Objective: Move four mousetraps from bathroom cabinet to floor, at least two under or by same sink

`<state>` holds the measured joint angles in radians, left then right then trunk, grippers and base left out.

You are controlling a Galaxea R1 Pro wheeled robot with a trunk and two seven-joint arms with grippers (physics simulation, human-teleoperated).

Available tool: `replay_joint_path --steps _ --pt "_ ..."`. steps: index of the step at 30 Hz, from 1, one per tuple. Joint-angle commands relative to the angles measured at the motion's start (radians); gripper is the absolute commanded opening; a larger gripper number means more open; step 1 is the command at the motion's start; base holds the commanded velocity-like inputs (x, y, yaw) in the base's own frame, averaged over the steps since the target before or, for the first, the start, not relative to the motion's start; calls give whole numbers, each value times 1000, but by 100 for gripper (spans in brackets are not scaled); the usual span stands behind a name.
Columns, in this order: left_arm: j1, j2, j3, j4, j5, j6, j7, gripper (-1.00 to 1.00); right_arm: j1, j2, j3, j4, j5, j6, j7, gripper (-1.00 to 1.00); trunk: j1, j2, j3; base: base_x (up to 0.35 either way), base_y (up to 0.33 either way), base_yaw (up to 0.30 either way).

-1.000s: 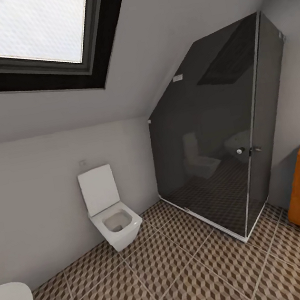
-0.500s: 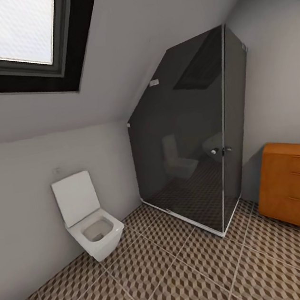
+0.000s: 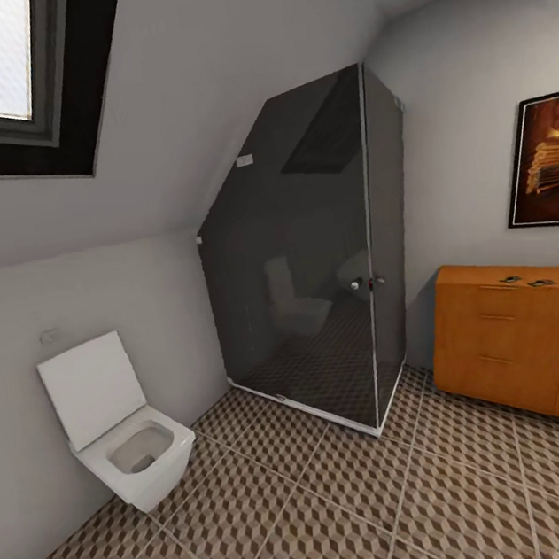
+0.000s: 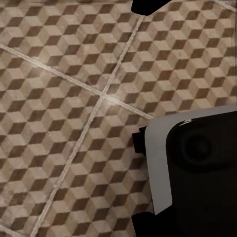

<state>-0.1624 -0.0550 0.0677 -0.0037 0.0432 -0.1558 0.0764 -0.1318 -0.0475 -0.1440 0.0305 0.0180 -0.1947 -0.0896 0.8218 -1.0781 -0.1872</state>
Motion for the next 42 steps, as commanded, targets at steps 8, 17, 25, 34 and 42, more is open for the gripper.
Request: replay_joint_path --steps 8,17,25,34,42 --pt "-1 0 6 1 4 -4 0 100 -2 0 -6 3 2 -7 -1 100 0 -1 -1 0 0 -294" --pt "0 0 6 1 4 -4 0 100 -2 0 -6 3 2 -8 -1 100 0 -1 -1 0 0 -294" --pt "0 0 6 1 4 -4 0 100 -2 0 -6 3 2 -8 -1 100 0 -1 -1 0 0 -294" --pt "0 0 6 1 4 -4 0 100 -2 0 -6 3 2 -9 0 100 0 -1 -2 0 0 -294" --pt "0 0 6 1 4 -4 0 100 3 -1 -6 3 2 -12 26 100 0 -1 -8 0 0 -252"
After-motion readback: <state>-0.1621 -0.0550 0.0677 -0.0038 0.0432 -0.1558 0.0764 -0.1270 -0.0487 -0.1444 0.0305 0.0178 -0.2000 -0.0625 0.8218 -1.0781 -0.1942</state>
